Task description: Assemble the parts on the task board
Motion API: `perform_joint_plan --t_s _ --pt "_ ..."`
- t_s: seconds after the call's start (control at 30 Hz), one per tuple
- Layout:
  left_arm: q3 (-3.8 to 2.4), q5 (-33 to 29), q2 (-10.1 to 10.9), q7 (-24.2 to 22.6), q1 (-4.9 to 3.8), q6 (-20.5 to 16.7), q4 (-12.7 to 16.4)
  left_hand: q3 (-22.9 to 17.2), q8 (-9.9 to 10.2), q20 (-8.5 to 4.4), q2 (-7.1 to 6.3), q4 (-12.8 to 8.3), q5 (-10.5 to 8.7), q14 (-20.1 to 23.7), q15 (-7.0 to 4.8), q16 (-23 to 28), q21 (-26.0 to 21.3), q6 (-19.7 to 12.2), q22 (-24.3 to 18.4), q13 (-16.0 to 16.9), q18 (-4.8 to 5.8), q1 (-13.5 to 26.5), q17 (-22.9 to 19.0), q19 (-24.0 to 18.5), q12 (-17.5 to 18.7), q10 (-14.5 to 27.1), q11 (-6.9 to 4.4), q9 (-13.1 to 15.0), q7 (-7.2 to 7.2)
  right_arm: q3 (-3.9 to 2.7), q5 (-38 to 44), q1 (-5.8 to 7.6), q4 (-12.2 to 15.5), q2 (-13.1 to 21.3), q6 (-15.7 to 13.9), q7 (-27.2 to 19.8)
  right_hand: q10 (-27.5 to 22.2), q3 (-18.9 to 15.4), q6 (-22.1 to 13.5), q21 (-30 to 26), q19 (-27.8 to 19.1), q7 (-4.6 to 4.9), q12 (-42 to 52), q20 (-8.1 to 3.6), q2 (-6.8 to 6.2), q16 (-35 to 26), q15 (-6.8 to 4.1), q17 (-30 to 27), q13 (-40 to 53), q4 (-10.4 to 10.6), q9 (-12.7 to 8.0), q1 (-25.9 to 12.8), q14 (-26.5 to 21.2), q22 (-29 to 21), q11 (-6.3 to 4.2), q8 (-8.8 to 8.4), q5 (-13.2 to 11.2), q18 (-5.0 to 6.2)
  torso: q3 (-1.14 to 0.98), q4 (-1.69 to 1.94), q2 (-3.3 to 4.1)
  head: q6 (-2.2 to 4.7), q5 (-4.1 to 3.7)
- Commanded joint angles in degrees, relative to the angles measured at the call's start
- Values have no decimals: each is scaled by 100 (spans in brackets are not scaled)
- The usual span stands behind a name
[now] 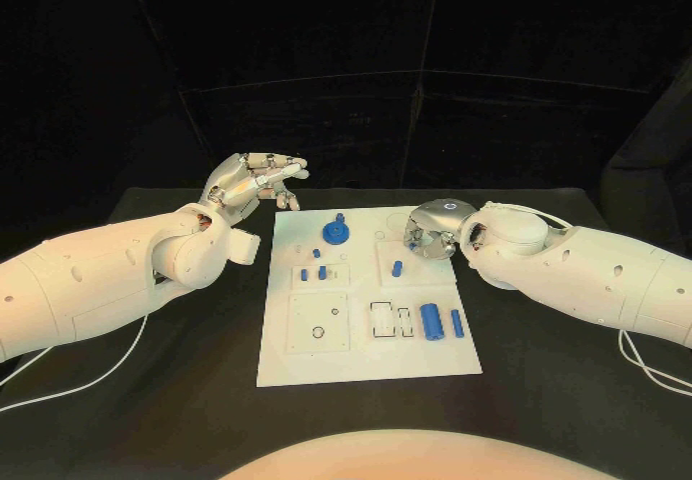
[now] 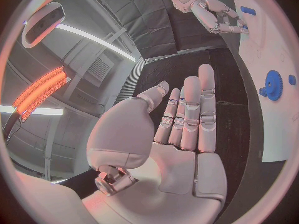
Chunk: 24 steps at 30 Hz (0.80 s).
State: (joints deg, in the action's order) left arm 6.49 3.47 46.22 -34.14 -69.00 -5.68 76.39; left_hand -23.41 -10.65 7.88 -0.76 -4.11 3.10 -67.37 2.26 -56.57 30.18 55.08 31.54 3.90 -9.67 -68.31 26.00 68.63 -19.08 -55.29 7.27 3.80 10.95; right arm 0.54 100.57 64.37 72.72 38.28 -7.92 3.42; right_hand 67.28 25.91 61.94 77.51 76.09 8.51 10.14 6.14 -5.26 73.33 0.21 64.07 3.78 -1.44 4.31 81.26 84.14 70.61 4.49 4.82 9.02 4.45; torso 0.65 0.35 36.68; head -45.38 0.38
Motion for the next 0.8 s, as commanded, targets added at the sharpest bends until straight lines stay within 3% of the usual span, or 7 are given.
perform_joint_plan --t_s 0.03,0.27,0.8 --pt "-5 -42 -7 -15 -12 77 -5 10 22 -14 18 -11 -10 44 -15 22 -19 41 -4 1 -83 -17 -5 32 -12 -15 -14 4 16 26 145 -49 -5 -21 28 126 102 39 76 41 44 -1 -30 -8 30 20 -46 -1 15 -48 10 -1 133 28 -13 37 -21 18 3 -6 -2 -1 -12" --pt "-5 -42 -7 -1 -12 81 -10 19 22 -15 16 -23 -11 46 -16 21 -28 43 -14 0 -83 -26 -13 38 -19 -12 -14 5 16 26 258 -65 34 -15 -332 193 297 152 251 151 152 -47 -11 -52 122 -42 -92 -113 45 -171 34 76 123 186 -65 94 -158 -16 1 -10 -3 -3 -19" --pt "-5 -42 6 31 -12 77 -43 23 21 -20 28 -60 -11 49 -19 17 -48 47 -36 -2 -83 -66 -35 53 -35 -5 -17 5 13 21 195 -68 436 260 -1002 241 295 190 243 234 238 -35 -52 -62 95 -26 -93 -100 40 -227 25 74 133 309 -59 71 -161 -46 -1 -15 -6 5 -22"
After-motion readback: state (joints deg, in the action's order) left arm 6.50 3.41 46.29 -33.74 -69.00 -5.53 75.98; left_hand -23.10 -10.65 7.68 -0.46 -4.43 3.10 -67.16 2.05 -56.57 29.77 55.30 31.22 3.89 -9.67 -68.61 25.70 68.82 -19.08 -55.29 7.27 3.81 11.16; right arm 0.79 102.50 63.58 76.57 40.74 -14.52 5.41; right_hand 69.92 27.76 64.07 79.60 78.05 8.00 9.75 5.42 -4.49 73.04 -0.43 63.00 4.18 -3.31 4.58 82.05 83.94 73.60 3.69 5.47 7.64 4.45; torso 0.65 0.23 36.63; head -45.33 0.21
